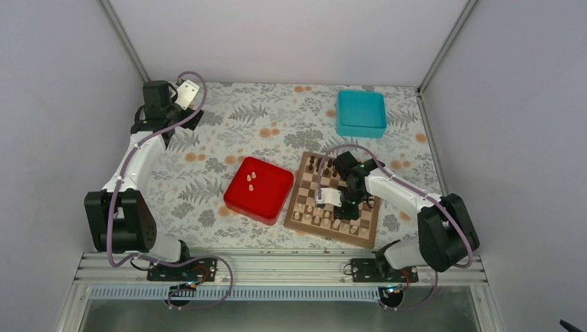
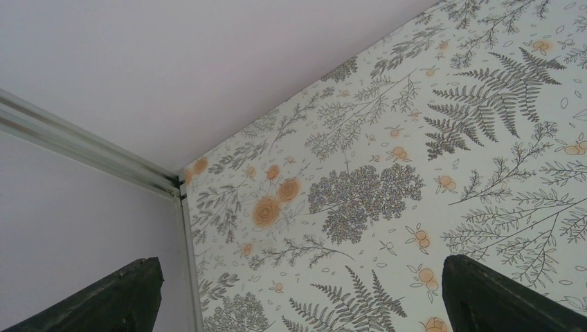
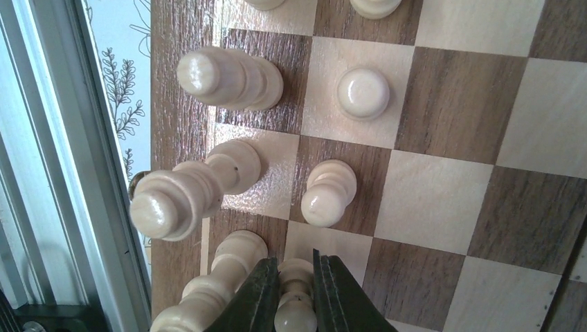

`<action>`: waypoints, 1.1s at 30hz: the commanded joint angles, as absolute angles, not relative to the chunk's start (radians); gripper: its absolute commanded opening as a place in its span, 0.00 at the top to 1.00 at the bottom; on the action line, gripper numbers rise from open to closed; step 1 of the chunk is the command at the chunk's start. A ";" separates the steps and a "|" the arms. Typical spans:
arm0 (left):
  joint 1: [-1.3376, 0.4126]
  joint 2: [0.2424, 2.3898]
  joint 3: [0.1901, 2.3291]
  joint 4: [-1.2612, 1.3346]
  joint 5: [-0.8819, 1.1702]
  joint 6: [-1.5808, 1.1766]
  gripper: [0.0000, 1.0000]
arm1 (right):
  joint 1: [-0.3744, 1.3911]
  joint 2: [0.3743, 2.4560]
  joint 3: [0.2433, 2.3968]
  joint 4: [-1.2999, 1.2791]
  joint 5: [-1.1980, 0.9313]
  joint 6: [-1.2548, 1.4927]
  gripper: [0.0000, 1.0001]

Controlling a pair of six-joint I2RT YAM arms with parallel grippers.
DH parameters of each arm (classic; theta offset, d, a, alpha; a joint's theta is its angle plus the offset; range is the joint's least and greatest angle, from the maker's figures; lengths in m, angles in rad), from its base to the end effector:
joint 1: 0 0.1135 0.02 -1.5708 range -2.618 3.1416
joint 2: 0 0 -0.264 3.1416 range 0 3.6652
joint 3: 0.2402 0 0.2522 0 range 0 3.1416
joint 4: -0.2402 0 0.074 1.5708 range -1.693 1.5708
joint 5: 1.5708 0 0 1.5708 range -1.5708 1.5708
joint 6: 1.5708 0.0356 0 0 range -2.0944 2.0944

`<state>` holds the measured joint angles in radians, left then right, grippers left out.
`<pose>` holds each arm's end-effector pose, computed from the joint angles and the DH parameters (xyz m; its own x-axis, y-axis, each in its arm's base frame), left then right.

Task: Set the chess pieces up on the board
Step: Place the chess piece on the chessboard.

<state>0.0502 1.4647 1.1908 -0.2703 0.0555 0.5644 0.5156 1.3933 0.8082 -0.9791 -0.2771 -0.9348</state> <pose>0.3375 0.0150 0.3108 -0.4383 0.5127 -0.7382 0.2743 0.8585 0.4334 0.1792 0.1127 0.1798 -0.1340 -0.9653 -0.2240 -0.9825 0.0999 0.1572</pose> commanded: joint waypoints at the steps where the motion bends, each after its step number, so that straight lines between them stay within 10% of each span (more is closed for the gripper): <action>1: 0.056 1.467 1.194 -0.267 0.049 0.562 0.00 | 0.516 1.396 0.799 -0.956 -0.299 -0.945 0.88; 33: 0.056 1.477 1.197 -0.272 0.060 0.563 0.00 | 0.515 1.435 0.790 -0.916 -0.241 -0.948 0.84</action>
